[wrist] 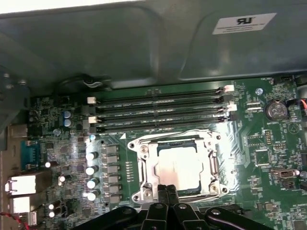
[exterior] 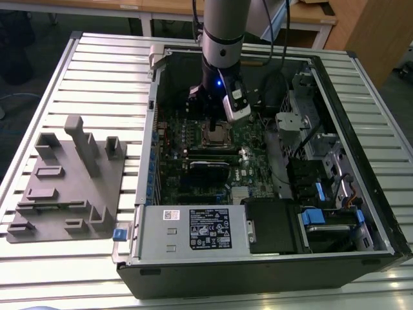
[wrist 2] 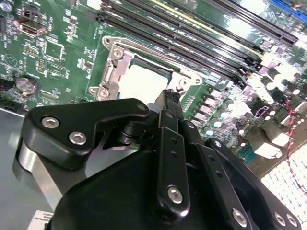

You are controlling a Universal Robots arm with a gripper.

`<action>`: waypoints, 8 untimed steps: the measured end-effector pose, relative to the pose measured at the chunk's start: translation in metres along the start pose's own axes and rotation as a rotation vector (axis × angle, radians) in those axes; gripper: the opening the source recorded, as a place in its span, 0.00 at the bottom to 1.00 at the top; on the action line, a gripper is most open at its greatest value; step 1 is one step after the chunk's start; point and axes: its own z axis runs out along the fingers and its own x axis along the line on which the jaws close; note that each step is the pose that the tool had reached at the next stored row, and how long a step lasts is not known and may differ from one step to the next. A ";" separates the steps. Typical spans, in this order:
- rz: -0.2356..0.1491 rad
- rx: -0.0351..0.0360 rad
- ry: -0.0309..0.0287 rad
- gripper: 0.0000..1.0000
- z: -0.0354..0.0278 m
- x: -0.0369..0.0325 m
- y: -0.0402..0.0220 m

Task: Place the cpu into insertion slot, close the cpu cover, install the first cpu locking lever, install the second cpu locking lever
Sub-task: 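Install the second cpu locking lever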

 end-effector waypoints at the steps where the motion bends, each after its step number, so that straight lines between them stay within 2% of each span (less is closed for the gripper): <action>1: 0.000 -0.0001 0.0000 0.11 0.0001 -0.0015 0.0002; 8: 0.000 0.0002 -0.0001 0.11 0.0007 -0.0120 0.0027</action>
